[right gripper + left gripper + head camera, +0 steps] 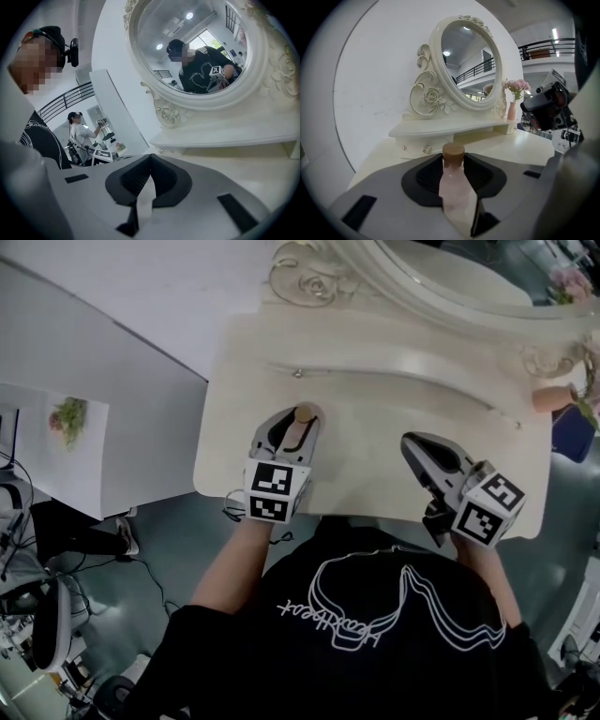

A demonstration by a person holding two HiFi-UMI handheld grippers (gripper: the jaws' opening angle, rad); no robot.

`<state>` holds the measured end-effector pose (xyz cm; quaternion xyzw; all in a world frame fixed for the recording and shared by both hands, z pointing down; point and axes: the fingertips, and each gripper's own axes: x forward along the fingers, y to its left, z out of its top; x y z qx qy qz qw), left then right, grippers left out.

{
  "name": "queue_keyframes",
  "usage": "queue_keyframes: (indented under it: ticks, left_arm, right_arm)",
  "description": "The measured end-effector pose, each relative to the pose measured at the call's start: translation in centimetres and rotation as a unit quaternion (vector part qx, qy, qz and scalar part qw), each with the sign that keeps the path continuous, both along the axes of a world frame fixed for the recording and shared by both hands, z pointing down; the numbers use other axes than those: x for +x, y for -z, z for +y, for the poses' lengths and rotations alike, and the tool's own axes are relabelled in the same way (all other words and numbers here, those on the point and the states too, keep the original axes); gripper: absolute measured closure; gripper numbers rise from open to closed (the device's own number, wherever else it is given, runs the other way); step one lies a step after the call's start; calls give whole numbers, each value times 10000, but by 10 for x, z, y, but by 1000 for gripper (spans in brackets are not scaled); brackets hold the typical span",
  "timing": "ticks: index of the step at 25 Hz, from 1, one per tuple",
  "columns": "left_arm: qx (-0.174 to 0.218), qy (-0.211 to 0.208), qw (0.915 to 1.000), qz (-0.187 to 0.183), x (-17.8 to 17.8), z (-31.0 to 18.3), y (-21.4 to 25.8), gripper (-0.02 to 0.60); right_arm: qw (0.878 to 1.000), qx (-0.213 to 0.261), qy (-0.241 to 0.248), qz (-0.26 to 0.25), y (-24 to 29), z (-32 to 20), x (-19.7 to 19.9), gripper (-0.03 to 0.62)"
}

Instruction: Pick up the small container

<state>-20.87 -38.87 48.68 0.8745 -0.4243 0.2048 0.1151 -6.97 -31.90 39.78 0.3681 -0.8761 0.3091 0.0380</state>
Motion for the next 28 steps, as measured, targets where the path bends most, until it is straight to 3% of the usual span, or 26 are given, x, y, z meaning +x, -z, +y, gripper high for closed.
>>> queue_keyframes:
  ticks: [22, 28]
  left_arm:
    - [-41, 585, 9983, 76, -4, 7, 12, 446]
    - [-120, 752, 9960, 460, 5, 28, 45, 446]
  right_arm:
    - [9997, -109, 100, -203, -9, 16, 16, 586]
    - [9993, 87, 270, -225, 2, 25, 24, 586]
